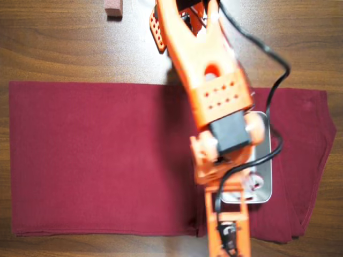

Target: Grab the cube

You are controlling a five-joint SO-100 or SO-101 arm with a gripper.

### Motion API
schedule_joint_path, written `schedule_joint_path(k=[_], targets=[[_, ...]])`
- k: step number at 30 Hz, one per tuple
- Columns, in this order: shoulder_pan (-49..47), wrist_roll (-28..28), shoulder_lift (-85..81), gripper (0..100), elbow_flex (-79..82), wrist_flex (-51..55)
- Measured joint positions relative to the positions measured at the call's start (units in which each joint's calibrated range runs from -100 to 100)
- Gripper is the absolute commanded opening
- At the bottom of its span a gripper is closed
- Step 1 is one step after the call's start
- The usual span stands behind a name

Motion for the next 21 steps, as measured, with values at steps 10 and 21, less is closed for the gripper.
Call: schedule_joint_path(k=[10, 21], targets=[[-15.25, -5.67, 12.76, 12, 0.00, -3.29], [-15.25, -6.11, 13.80, 30, -2.21, -1.69]])
